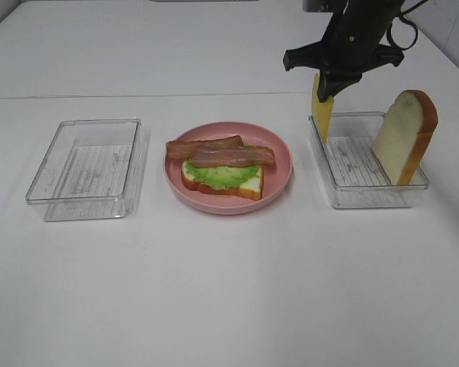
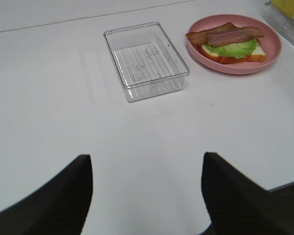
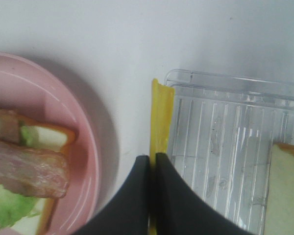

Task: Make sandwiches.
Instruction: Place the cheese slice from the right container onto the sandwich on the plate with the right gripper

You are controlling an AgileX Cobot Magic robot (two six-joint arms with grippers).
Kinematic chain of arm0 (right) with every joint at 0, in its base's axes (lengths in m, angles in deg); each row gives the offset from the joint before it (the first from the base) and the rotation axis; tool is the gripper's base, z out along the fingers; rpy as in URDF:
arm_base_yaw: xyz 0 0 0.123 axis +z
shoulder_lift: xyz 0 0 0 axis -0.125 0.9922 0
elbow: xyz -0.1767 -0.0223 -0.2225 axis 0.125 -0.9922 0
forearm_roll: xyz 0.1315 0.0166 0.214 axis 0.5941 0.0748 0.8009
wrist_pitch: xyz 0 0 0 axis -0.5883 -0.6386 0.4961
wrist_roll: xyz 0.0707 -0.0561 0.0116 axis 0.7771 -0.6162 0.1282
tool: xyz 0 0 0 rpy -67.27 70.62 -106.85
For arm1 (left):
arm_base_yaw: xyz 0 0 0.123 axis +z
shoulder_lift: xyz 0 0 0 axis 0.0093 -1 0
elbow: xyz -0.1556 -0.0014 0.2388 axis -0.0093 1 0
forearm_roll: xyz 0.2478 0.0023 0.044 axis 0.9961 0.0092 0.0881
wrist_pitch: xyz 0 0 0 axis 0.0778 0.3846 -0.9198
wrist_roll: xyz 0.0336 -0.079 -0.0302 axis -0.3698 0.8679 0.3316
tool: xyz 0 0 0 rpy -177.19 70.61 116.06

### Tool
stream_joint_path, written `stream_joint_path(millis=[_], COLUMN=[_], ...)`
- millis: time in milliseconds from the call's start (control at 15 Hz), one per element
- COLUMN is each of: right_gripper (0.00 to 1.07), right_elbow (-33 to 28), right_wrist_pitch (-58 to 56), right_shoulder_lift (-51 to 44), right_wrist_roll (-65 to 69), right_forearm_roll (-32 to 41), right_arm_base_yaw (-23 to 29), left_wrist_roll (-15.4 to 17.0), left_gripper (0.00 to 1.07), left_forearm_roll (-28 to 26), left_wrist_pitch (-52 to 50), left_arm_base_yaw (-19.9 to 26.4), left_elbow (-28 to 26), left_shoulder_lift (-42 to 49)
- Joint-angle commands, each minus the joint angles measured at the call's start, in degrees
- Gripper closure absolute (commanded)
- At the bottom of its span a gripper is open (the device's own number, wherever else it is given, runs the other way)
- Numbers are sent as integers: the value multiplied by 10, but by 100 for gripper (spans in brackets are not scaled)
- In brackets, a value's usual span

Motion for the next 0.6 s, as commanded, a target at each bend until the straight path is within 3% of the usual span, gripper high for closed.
stream_joint_path(millis=[67, 467, 600], right_gripper=[107, 107, 107], right_elbow=[3, 2, 2], right_wrist_pitch=[-6, -42, -44], right_shoulder_lift=[-40, -69, -69], right_wrist_roll=[-13, -140, -152], right_forearm_roll=[34, 270, 297], right_arm_base_yaw=[2, 7, 31], left_wrist_roll=[-1, -1, -1], left_gripper=[45, 45, 45], left_forearm_roll=[2, 2, 2], left_wrist_pitch=[-7, -7, -7], left_arm_base_yaw=[-1, -1, -1], left_elbow=[2, 2, 2], left_shoulder_lift=[13, 13, 13])
